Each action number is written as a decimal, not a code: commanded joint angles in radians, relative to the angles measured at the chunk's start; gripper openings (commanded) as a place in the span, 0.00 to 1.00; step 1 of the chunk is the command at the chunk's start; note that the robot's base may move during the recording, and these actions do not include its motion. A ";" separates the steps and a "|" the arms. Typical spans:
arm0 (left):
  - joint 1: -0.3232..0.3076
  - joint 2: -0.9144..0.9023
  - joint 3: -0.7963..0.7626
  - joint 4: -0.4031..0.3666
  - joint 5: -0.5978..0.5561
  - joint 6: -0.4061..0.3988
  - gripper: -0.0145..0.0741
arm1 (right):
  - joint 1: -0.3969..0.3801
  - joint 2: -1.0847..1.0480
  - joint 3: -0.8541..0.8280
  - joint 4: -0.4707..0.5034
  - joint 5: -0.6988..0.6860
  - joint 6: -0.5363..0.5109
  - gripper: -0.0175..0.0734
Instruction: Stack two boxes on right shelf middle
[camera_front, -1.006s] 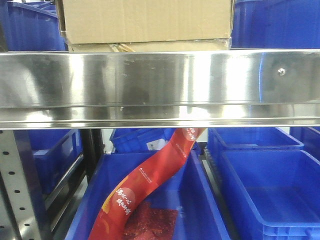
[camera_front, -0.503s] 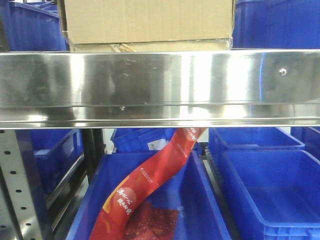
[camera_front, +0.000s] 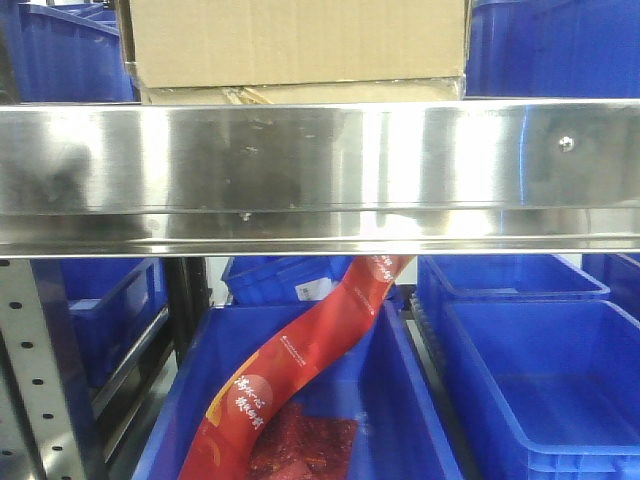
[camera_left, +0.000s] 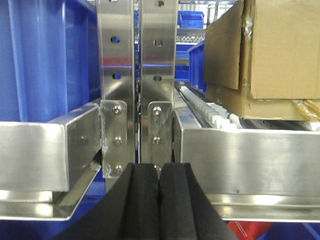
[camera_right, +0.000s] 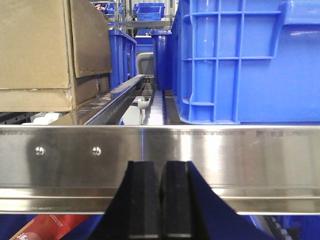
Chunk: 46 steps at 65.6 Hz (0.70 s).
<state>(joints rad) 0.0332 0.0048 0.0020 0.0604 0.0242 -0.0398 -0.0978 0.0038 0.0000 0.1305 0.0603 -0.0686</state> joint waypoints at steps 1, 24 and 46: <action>0.003 -0.005 -0.002 -0.013 -0.024 -0.008 0.06 | 0.000 -0.004 0.000 -0.002 -0.017 0.000 0.01; 0.003 -0.005 -0.002 -0.008 -0.024 -0.050 0.06 | 0.000 -0.004 0.000 -0.002 -0.017 0.000 0.01; 0.003 -0.005 -0.002 -0.008 -0.024 -0.050 0.06 | 0.000 -0.004 0.000 -0.002 -0.017 0.000 0.01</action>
<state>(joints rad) 0.0332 0.0048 0.0020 0.0526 0.0174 -0.0824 -0.0978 0.0038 0.0000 0.1305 0.0603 -0.0686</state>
